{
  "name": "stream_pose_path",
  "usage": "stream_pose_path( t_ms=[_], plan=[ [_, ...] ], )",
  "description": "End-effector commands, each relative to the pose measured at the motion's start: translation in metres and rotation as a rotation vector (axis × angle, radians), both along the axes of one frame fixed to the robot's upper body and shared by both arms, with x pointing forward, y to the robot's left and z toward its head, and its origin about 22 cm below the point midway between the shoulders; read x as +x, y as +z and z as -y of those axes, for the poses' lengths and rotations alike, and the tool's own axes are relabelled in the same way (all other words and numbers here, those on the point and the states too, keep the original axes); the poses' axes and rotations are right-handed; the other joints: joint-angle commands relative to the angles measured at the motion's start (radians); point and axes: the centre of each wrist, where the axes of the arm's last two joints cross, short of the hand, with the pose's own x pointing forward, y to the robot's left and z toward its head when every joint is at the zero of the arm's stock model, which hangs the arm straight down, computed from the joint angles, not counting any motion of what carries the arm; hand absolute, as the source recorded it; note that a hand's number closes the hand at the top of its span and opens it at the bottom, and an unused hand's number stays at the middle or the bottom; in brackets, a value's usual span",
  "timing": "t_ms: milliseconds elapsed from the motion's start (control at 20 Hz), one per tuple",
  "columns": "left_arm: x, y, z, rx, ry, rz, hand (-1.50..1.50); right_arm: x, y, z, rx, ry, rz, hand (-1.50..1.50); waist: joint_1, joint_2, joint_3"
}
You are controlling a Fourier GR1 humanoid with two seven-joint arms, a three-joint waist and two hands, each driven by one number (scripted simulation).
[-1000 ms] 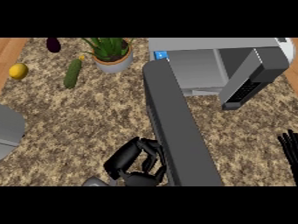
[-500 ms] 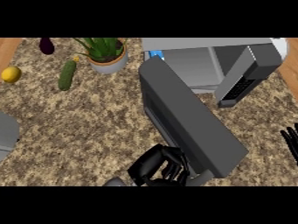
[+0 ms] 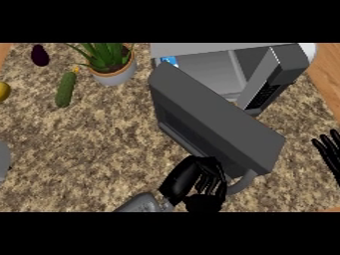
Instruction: Pick up the milk, place it into the microwave and close the microwave
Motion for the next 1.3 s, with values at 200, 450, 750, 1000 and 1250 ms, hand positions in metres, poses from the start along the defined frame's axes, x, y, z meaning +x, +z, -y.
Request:
stream_pose_path(
  t_ms=[200,450,750,1000,1250],
  plan=[
    [0.018,0.023,0.022,-0.049,0.119,0.077,1.50,0.012,0.032,-0.013,0.026,0.141,0.057,-1.50,-0.038,0.014,-0.002],
    [0.045,0.039,0.022,-0.092,0.239,0.093,1.50,0.002,0.036,-0.020,0.030,0.159,0.038,-1.50,-0.070,0.017,-0.001],
    [0.076,0.056,0.024,-0.099,0.331,0.143,1.50,0.007,0.050,-0.021,0.023,0.183,0.050,-1.50,-0.096,0.033,-0.001],
    [0.093,0.069,0.026,-0.118,0.363,0.143,1.50,0.010,0.061,-0.019,0.017,0.185,0.061,-1.50,-0.107,0.041,0.001],
    [0.110,0.078,0.023,-0.143,0.403,0.130,1.50,0.011,0.070,-0.017,0.015,0.182,0.054,-1.50,-0.120,0.051,0.000]
  ],
)
